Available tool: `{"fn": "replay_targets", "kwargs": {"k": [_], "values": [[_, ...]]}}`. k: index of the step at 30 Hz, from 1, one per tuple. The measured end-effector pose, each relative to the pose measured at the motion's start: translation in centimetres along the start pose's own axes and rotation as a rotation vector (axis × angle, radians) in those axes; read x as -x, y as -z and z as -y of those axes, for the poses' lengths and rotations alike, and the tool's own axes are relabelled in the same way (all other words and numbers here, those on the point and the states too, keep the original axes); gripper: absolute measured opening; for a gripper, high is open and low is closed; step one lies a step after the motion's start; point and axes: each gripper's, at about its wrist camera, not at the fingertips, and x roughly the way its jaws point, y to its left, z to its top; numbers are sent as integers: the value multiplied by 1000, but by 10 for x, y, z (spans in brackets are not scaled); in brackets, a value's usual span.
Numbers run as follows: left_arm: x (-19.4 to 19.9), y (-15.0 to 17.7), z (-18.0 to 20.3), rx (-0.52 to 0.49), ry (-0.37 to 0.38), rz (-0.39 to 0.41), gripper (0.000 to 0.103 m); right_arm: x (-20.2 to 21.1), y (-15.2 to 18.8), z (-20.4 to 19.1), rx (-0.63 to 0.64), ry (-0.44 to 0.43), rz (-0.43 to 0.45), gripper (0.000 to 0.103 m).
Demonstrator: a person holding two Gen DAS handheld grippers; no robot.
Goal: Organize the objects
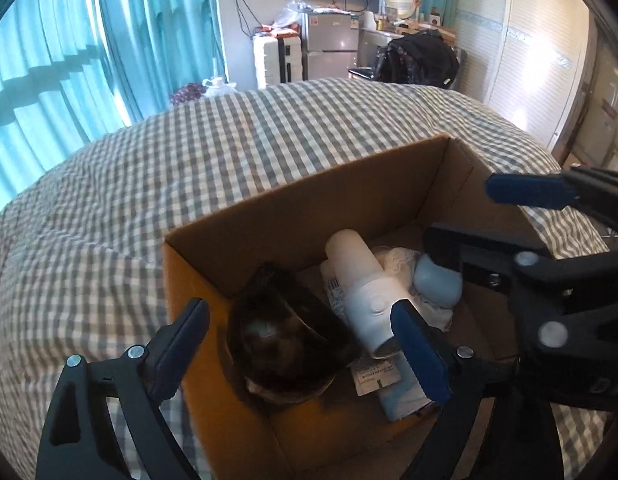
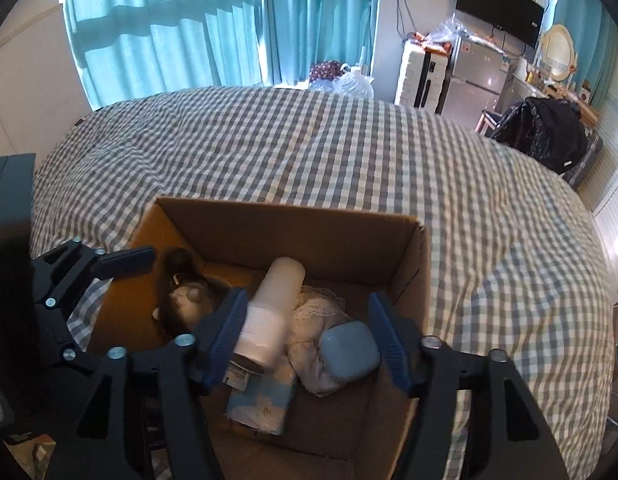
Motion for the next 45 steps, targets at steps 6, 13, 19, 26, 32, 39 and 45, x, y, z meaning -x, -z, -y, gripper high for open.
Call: {"fn": "replay_targets", "kwargs": {"k": [6,13,19,26,32,39,45], "values": [[43,-12,-3,30,5,57,95,47,-12,3,-36,41,79,79],[129,-22,-11,74,-6,176,99,137,-22,-1,-47,96,227,90],[207,-30,-7,65,-36,302,101,221,-19,-13,-43,97,347,92],[274,-24,-4,73,-76,396,102,287,-5,-24,-31,123,445,94],[322,2,-8,91,-81,490,103,323,24,-24,-45,149,544,100],[338,63,-2,130,-130,602,103,315,91,-21,-119,57,616,101],[313,107,11,142,-189,598,103,284,142,-37,-79,99,660,102]]}}
